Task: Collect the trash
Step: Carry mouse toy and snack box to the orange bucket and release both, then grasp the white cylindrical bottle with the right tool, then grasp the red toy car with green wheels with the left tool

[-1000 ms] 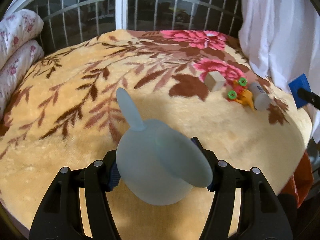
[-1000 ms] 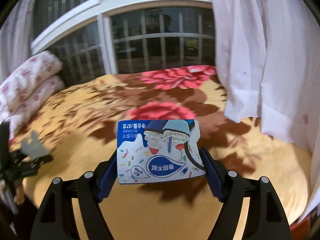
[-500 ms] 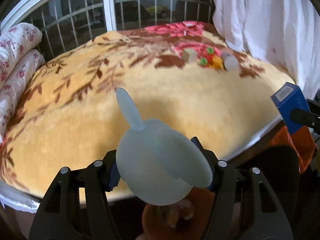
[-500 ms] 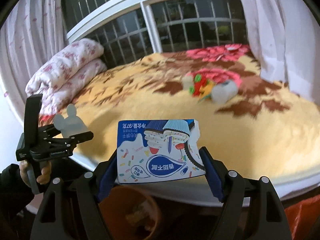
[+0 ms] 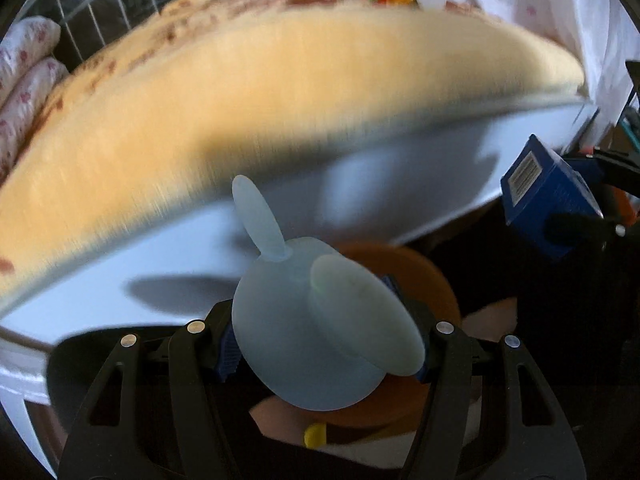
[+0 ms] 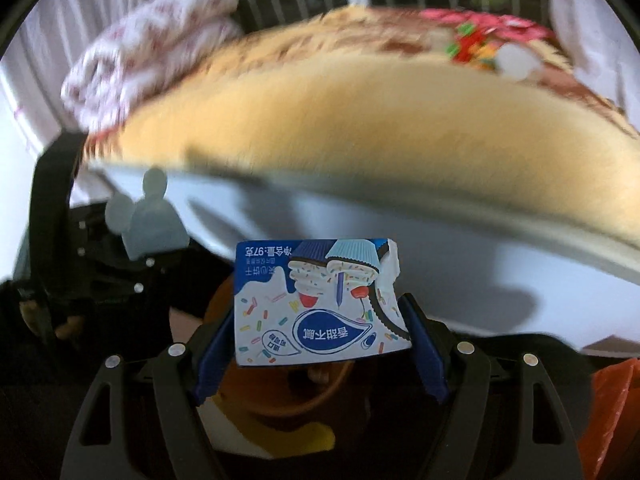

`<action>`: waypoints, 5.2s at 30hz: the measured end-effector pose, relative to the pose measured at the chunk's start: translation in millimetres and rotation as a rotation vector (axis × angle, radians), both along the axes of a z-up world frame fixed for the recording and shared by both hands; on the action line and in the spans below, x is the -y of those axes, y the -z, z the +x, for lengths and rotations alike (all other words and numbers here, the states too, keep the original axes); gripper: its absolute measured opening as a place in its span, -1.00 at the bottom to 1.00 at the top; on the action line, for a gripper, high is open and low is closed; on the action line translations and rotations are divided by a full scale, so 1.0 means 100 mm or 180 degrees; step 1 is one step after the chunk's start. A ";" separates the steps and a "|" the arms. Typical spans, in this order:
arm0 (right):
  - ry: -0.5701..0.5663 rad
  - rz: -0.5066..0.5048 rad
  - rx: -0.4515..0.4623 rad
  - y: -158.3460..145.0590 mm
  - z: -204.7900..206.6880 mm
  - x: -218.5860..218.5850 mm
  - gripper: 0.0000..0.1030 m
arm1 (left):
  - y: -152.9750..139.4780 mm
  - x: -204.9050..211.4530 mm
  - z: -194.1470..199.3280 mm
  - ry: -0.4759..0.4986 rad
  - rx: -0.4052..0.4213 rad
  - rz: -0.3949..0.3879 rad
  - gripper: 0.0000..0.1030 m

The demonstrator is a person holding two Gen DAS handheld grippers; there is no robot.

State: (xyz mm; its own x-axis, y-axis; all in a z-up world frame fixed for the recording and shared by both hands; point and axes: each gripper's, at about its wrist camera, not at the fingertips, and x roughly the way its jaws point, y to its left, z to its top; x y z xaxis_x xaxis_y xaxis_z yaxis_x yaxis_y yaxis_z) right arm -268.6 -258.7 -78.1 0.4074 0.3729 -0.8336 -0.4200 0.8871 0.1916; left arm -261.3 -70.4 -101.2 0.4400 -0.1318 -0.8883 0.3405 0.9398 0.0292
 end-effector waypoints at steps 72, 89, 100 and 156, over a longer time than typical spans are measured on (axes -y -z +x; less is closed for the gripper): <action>0.1291 0.0727 -0.0231 -1.08 2.10 1.49 0.67 | -0.83 0.17 1.14 -0.0263 0.0524 -0.0490 0.60; 0.2191 0.0809 -0.1305 -0.53 3.36 1.70 0.44 | -0.82 0.21 1.20 -0.0164 0.0600 -0.0439 0.61; 0.2528 0.0248 -0.1722 -0.29 3.72 1.50 -0.06 | -0.78 0.19 1.16 -0.0114 0.0644 -0.0533 0.68; 0.1925 0.1096 0.0574 -0.70 1.00 2.18 -0.09 | -0.64 0.95 3.80 -0.0385 0.0072 -0.0941 -0.99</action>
State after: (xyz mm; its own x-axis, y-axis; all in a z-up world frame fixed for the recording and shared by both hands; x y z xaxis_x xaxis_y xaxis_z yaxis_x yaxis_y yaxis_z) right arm -168.3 -477.0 -7.8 0.7460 0.2681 -0.6096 0.0744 0.8761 0.4764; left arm 119.2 -165.4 -36.8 0.4873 -0.3282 -0.8092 0.2280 0.9424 -0.2449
